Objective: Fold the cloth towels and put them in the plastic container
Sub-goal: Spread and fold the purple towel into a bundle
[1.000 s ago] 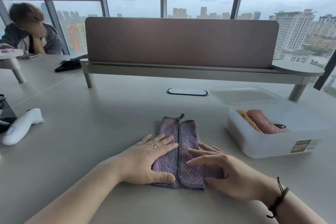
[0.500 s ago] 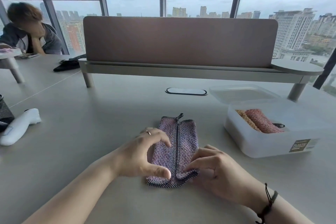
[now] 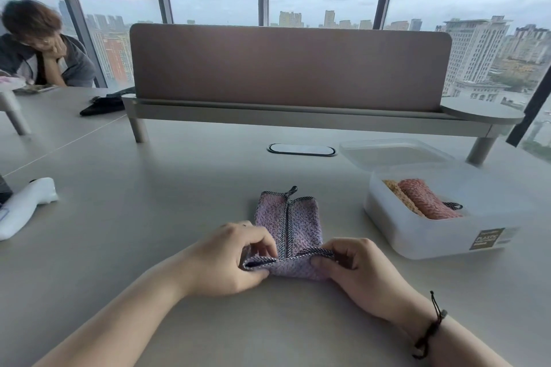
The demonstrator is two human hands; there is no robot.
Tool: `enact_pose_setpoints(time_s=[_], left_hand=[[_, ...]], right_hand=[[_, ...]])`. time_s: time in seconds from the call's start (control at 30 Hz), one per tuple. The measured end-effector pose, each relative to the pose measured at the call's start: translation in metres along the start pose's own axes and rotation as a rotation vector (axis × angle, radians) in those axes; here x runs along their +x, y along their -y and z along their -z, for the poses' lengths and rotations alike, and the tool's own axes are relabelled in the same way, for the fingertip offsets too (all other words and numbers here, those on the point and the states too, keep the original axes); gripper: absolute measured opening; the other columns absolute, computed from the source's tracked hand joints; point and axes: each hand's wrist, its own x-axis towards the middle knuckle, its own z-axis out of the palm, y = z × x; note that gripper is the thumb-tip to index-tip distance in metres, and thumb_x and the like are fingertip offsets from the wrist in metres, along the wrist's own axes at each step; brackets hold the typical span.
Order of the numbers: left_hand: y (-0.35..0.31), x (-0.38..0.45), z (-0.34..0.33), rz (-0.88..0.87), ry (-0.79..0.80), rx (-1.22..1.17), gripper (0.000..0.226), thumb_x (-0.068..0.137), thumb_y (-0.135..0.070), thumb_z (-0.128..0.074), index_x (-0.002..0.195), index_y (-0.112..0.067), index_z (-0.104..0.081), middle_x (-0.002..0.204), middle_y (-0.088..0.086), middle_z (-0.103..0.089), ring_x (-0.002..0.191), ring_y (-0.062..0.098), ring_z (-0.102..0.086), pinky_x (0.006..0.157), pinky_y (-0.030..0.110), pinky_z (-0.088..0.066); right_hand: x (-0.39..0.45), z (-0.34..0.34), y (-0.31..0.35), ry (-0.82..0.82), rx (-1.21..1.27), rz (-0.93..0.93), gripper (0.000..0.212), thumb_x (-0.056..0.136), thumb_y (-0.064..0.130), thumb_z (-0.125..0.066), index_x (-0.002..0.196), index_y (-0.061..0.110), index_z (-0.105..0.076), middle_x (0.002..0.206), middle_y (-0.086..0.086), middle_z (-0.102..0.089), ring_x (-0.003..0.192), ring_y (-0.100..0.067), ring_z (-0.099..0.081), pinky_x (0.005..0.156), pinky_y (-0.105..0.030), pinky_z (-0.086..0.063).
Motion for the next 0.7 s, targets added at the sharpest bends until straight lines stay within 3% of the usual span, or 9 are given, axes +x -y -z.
enact_pose_setpoints(time_s=[0.07, 0.17, 0.3, 0.47, 0.6, 0.7], left_hand=[[0.008, 0.002, -0.002, 0.087, -0.049, -0.121, 0.023, 0.082, -0.028, -0.079, 0.1, -0.035, -0.066, 0.068, -0.008, -0.056, 0.052, 0.003, -0.039, 0.052, 0.019, -0.032], [0.022, 0.005, -0.006, 0.165, -0.103, -0.205, 0.02, 0.083, -0.033, -0.079, 0.1, -0.031, -0.068, 0.059, -0.011, -0.048, 0.053, 0.006, -0.038, 0.052, 0.025, -0.032], [0.028, 0.01, -0.009, 0.183, -0.15, -0.195, 0.006, 0.089, -0.026, -0.074, 0.085, -0.023, -0.069, 0.056, -0.005, -0.065, 0.05, 0.003, -0.048, 0.052, 0.023, -0.037], [0.031, 0.012, -0.012, 0.224, -0.175, -0.138, 0.013, 0.085, -0.025, -0.077, 0.082, -0.029, -0.064, 0.051, -0.014, -0.062, 0.044, 0.001, -0.042, 0.05, 0.018, -0.035], [0.032, 0.013, -0.011, 0.227, -0.198, -0.092, 0.017, 0.084, -0.033, -0.078, 0.086, -0.028, -0.063, 0.056, -0.006, -0.068, 0.045, 0.004, -0.043, 0.051, 0.02, -0.036], [0.031, 0.014, -0.013, 0.193, -0.248, -0.068, 0.016, 0.086, -0.032, -0.077, 0.083, -0.024, -0.063, 0.048, -0.007, -0.061, 0.041, 0.005, -0.041, 0.046, 0.016, -0.031]], right_hand=[[0.001, -0.001, -0.002, -0.034, 0.007, -0.019, 0.021, 0.088, 0.035, -0.07, 0.079, 0.017, -0.071, 0.064, 0.0, -0.064, 0.052, 0.0, -0.043, 0.053, -0.025, -0.04], [0.004, -0.004, 0.0, -0.094, 0.025, -0.026, 0.016, 0.087, 0.039, -0.071, 0.079, 0.025, -0.073, 0.054, 0.01, -0.054, 0.048, -0.001, -0.039, 0.048, -0.02, -0.033], [0.011, -0.007, 0.003, -0.159, -0.035, -0.044, 0.014, 0.086, 0.044, -0.071, 0.078, 0.032, -0.071, 0.051, 0.015, -0.051, 0.046, -0.005, -0.041, 0.047, -0.017, -0.03], [0.02, -0.013, 0.002, -0.188, -0.267, -0.093, 0.018, 0.086, 0.056, -0.061, 0.089, 0.039, -0.065, 0.059, 0.015, -0.058, 0.06, -0.002, -0.053, 0.052, -0.022, -0.037], [0.019, -0.014, 0.002, -0.182, -0.33, -0.079, 0.017, 0.087, 0.055, -0.061, 0.093, 0.039, -0.062, 0.062, 0.016, -0.057, 0.065, -0.002, -0.053, 0.053, -0.017, -0.033], [0.02, -0.014, 0.001, -0.179, -0.317, -0.069, 0.013, 0.089, 0.05, -0.061, 0.09, 0.037, -0.062, 0.061, 0.013, -0.057, 0.063, -0.004, -0.052, 0.051, -0.019, -0.033]])
